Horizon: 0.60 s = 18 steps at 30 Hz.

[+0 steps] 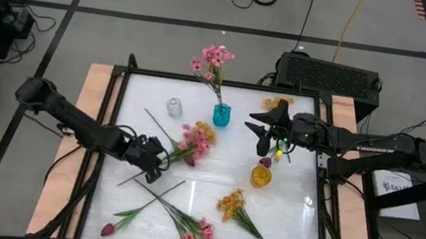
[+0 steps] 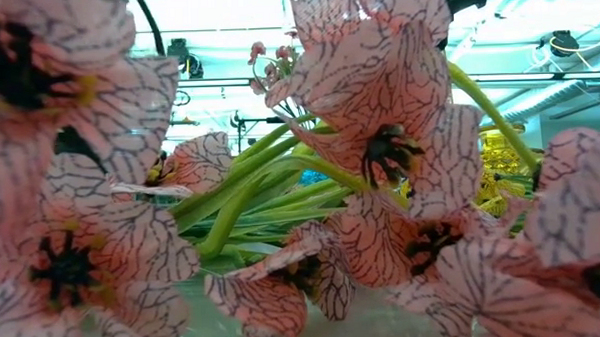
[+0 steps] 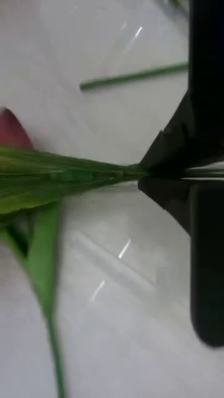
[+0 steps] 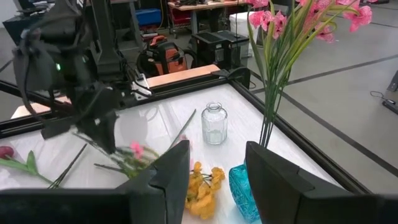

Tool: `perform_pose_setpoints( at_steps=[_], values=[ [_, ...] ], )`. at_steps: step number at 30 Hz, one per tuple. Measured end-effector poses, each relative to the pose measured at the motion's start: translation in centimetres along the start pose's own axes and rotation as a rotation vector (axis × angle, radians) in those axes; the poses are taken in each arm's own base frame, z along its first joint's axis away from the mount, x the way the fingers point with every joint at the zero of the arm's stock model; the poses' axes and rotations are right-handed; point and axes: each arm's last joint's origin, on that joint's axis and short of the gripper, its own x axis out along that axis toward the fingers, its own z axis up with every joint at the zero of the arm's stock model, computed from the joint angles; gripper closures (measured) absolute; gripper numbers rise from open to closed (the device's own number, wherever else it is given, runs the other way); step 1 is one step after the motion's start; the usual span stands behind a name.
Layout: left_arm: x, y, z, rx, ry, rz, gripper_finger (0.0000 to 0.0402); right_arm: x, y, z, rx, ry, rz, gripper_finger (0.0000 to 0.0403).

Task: Sort flowers into vase by color
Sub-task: Put the top pink flowers into the blue vase

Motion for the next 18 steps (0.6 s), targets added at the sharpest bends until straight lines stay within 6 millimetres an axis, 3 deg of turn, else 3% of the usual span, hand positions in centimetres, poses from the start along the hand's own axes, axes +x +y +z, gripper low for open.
perform_pose_setpoints(
  at_steps=[8, 18],
  values=[
    [-6.5, -0.1, 2.4, 0.009, -0.095, -0.024, 0.0377, 0.0, 0.0, 0.0, 0.0, 0.0, 0.0, 0.0255],
    [-15.5, 0.0, 5.5, 0.133, -0.434, -0.21, 0.0376, 0.0, 0.0, 0.1, 0.002, -0.008, 0.001, 0.0255]
  ],
)
